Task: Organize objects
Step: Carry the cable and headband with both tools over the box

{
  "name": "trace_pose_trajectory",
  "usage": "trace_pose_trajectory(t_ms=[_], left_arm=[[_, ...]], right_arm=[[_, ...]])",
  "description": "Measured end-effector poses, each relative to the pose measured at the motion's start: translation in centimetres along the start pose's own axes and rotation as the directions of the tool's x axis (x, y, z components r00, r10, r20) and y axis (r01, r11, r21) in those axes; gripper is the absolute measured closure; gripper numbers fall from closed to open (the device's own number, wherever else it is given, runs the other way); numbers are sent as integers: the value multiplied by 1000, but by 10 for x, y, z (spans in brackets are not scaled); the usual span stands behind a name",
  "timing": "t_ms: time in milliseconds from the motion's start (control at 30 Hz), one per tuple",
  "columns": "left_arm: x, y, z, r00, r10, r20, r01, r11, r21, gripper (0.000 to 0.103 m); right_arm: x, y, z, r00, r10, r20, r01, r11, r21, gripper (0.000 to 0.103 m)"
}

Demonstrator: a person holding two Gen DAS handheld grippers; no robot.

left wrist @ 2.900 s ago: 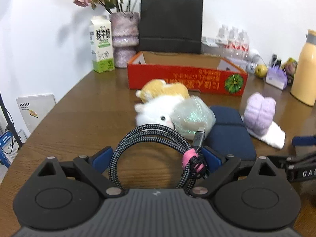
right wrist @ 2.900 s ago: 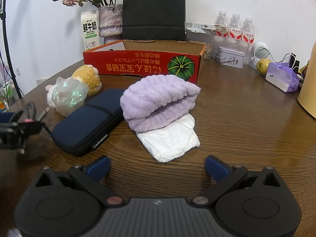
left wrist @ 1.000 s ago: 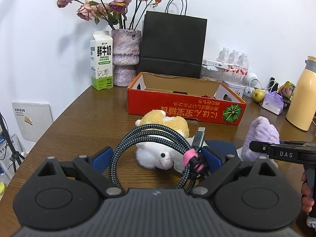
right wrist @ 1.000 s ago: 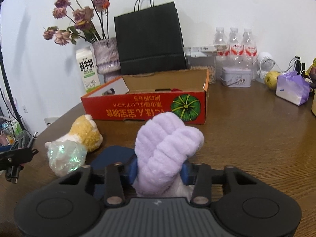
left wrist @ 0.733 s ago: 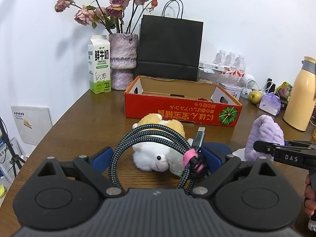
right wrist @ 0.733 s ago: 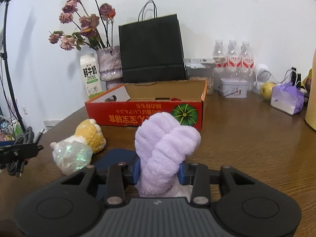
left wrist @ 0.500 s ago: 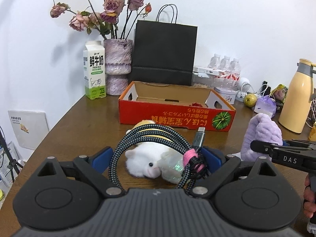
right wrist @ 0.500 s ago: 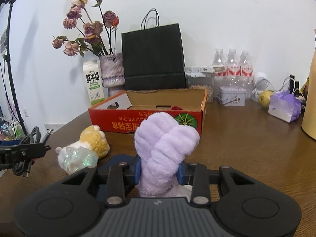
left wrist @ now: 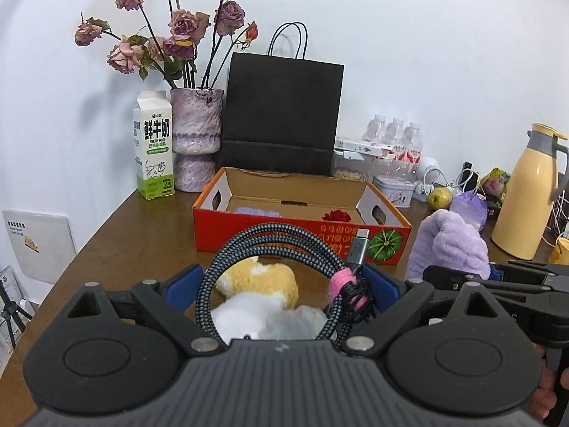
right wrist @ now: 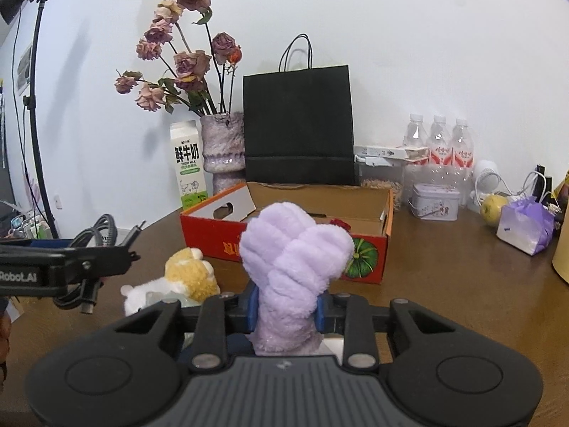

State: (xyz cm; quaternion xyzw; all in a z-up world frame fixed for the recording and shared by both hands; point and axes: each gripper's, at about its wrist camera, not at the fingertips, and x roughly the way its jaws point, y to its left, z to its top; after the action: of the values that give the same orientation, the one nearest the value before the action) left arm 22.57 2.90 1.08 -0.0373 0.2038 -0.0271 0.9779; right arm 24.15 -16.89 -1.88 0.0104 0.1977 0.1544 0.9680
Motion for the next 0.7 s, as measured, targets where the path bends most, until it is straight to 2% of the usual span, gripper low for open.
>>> trace_pose_trajectory(t_ms=[467, 700], left_arm=[[32, -3, 35, 998, 2, 56, -3, 1000, 7, 7], [60, -2, 51, 999, 7, 53, -6, 1000, -6, 7]], right_arm=[[35, 13, 33, 999, 43, 3, -43, 998, -38, 75], [57, 11, 49, 999, 41, -4, -41, 998, -52, 75]])
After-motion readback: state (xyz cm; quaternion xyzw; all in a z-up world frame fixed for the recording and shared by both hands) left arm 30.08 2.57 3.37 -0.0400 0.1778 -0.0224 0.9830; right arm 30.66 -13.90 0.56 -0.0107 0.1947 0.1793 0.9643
